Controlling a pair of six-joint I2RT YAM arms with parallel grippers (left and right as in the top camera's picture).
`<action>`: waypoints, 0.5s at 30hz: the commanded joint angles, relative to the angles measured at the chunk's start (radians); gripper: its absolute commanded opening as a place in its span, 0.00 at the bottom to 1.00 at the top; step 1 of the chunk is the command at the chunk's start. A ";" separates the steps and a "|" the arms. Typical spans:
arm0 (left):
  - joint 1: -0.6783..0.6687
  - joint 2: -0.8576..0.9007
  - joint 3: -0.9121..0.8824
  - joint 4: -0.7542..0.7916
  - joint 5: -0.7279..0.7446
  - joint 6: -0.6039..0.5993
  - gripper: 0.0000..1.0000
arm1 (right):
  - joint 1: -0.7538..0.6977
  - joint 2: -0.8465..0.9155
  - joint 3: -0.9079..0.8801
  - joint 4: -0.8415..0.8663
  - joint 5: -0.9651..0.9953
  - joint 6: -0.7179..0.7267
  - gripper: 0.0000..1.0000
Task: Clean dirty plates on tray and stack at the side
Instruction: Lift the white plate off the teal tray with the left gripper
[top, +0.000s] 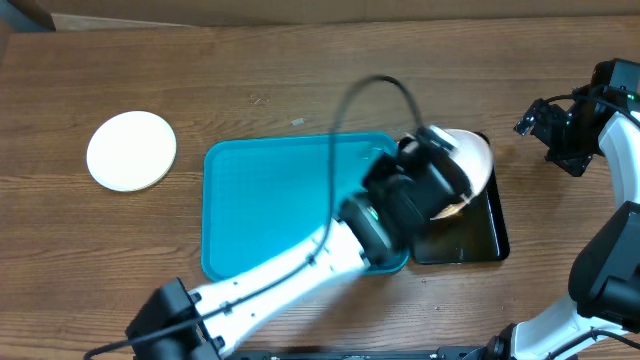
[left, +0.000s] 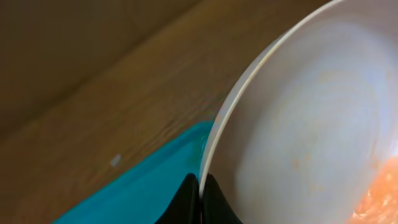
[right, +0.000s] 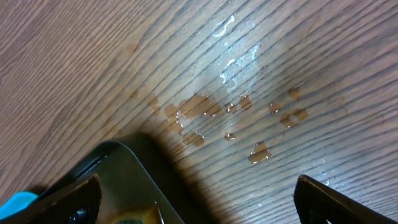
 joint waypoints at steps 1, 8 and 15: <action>-0.086 -0.015 0.027 0.064 -0.297 0.177 0.04 | -0.002 -0.008 0.008 0.004 -0.005 0.002 1.00; -0.181 -0.015 0.027 0.252 -0.432 0.441 0.04 | -0.002 -0.008 0.008 0.004 -0.005 0.002 1.00; -0.186 -0.015 0.027 0.453 -0.478 0.625 0.04 | -0.002 -0.008 0.008 0.004 -0.005 0.002 1.00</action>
